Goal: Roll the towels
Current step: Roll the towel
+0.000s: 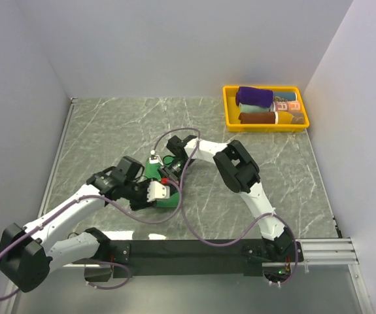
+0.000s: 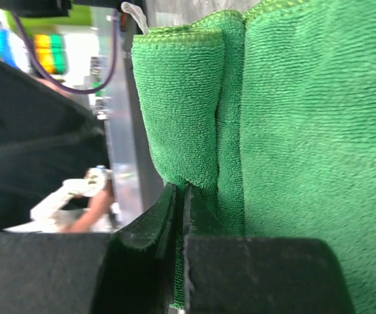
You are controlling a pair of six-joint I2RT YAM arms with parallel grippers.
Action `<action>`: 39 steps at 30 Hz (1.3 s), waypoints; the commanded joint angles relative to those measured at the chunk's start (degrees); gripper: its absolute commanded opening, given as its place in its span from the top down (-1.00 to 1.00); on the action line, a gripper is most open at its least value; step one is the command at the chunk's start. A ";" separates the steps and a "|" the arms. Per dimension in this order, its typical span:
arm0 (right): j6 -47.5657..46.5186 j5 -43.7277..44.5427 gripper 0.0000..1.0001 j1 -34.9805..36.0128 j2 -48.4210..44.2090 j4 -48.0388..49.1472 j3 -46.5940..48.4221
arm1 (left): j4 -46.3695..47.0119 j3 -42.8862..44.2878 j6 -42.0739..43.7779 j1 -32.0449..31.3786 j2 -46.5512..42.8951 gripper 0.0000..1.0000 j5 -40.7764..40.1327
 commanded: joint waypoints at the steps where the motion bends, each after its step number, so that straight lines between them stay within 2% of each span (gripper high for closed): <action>1: -1.27 9.18 1.00 0.72 6.21 -3.09 0.04 | 9.65 -1.31 -1.52 -5.56 1.72 -0.04 -6.54; 4: -0.92 10.15 1.00 0.72 7.44 -2.74 1.36 | 12.64 -2.01 0.15 -9.17 4.53 0.00 -8.12; 9: -0.22 10.76 1.00 0.11 8.76 -2.83 2.68 | 15.28 -2.10 0.60 -9.89 12.43 0.08 -8.83; 11: -0.13 10.85 1.00 0.11 8.15 -2.57 2.33 | 15.81 -2.54 0.51 -9.89 14.73 0.17 -10.24; 14: 0.22 11.47 0.99 -0.16 6.05 -1.78 1.19 | 15.73 -3.60 0.42 -9.81 18.07 0.41 -10.86; 15: 0.66 11.64 0.94 -0.51 5.26 -0.99 0.66 | 15.29 -3.95 -0.19 -9.89 19.12 0.59 -10.86; 16: 0.75 12.08 0.87 -0.86 4.47 -0.81 0.31 | 14.59 -4.04 -0.37 -9.89 19.31 0.67 -10.60; 17: 0.66 12.35 0.69 -1.04 2.63 -1.07 -0.48 | 13.71 -3.95 -0.37 -9.89 19.40 0.74 -9.37; 18: 0.23 12.26 0.60 -1.56 1.74 -1.42 -0.75 | 12.92 -3.69 -0.81 -9.81 19.57 0.87 -8.67; 21: -0.65 15.06 0.31 -3.23 -2.12 -3.00 -0.75 | 6.87 -1.77 -0.81 -9.81 20.79 0.98 -4.81; 25: -0.74 21.39 0.17 -6.12 -7.40 -3.09 0.74 | 0.09 0.44 0.33 -8.05 23.96 0.99 0.21; 30: 1.10 25.17 0.16 -11.84 -15.13 -2.04 -0.13 | -6.50 7.54 -0.02 -2.53 31.77 0.99 4.69; 34: 2.77 26.14 0.16 -17.11 -26.00 1.73 -8.71 | -12.74 16.24 1.38 2.74 39.42 0.99 9.78; 39: 4.26 28.87 0.18 -20.89 -39.03 9.64 -22.26 | -19.95 29.24 3.05 7.06 51.97 0.99 10.77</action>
